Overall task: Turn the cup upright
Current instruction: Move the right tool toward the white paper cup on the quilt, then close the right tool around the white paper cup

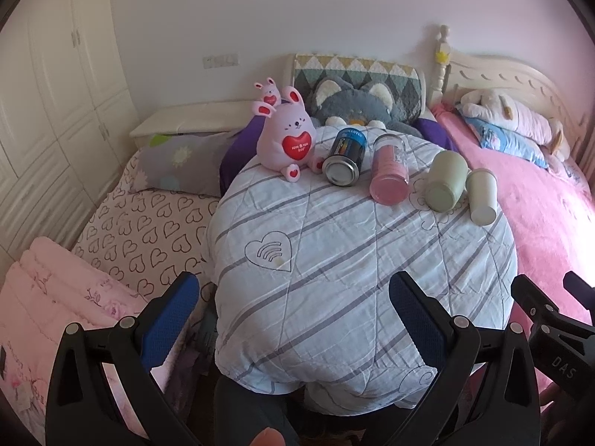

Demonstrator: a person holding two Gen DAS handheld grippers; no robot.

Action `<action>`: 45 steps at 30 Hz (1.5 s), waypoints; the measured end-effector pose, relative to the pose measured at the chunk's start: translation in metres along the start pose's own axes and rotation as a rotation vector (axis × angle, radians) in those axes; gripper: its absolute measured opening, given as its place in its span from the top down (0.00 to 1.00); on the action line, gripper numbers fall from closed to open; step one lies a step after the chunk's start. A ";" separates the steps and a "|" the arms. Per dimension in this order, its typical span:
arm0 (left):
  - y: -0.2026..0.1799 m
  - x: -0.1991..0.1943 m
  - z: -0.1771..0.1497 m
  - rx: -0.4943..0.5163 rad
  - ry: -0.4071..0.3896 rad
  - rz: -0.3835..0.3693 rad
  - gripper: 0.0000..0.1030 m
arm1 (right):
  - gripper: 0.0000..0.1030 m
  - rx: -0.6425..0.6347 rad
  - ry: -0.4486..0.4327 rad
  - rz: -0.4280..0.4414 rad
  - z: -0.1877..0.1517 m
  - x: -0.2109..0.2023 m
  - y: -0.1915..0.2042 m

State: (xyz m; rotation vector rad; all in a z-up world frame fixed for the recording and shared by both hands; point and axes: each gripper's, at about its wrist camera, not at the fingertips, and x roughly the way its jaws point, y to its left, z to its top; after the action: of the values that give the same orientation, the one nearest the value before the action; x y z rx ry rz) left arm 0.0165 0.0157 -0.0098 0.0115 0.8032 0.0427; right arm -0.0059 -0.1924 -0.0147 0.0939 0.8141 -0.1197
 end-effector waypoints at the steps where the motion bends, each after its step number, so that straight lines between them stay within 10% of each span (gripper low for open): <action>1: 0.000 0.000 0.000 0.000 0.000 0.000 0.00 | 0.00 0.000 0.000 0.001 0.000 0.000 0.000; 28: 0.008 0.015 0.009 -0.003 0.023 -0.004 0.00 | 0.00 0.009 0.010 -0.013 0.005 0.009 -0.003; 45: -0.033 0.121 0.062 0.024 0.096 -0.027 0.00 | 0.00 0.040 0.093 -0.156 0.074 0.131 -0.048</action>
State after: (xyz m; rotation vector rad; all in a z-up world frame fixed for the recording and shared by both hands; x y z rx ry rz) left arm 0.1464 -0.0115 -0.0545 0.0211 0.8995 0.0084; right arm 0.1293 -0.2583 -0.0617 0.0739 0.9122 -0.2810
